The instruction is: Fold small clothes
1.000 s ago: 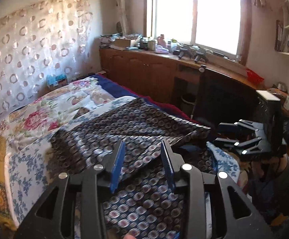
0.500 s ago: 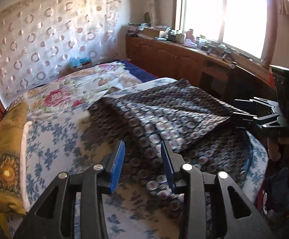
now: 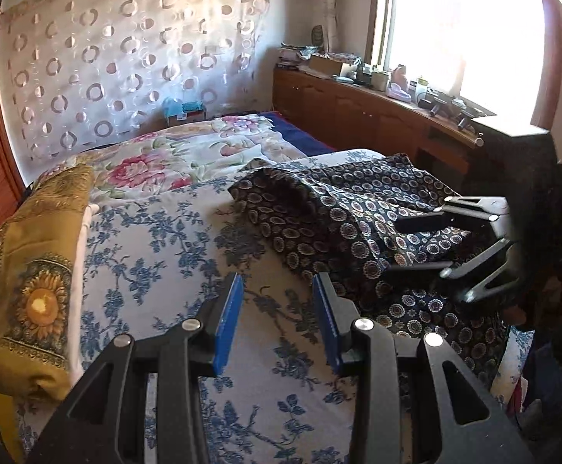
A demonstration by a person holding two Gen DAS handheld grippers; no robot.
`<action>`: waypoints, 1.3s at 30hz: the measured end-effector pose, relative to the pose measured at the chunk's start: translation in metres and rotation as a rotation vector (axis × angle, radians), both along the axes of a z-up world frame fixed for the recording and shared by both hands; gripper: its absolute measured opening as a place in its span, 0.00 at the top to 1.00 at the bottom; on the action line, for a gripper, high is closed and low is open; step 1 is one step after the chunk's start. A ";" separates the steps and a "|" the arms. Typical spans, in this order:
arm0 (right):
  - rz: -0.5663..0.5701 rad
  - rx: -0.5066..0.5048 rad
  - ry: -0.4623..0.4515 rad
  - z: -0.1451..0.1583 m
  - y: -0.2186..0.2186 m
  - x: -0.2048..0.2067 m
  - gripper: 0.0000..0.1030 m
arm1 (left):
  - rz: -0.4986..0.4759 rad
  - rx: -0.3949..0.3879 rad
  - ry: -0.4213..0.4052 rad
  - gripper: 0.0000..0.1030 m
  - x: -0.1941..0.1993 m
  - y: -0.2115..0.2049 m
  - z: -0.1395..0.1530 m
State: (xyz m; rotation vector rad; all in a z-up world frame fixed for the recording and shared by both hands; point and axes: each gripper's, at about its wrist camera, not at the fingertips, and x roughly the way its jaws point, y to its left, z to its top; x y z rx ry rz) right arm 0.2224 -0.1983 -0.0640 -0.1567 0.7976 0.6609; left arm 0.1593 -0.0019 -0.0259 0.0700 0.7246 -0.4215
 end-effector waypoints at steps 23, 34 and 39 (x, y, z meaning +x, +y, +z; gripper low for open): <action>-0.113 -0.046 -0.093 0.030 -0.026 0.038 0.98 | -0.005 -0.019 0.026 0.64 0.013 -0.001 -0.011; -0.375 -0.121 -0.139 0.049 -0.099 0.099 0.50 | -0.017 -0.015 0.037 0.64 0.014 -0.010 -0.016; -0.394 -0.082 -0.152 0.052 -0.122 0.078 0.40 | -0.027 -0.012 0.034 0.64 0.012 -0.014 -0.016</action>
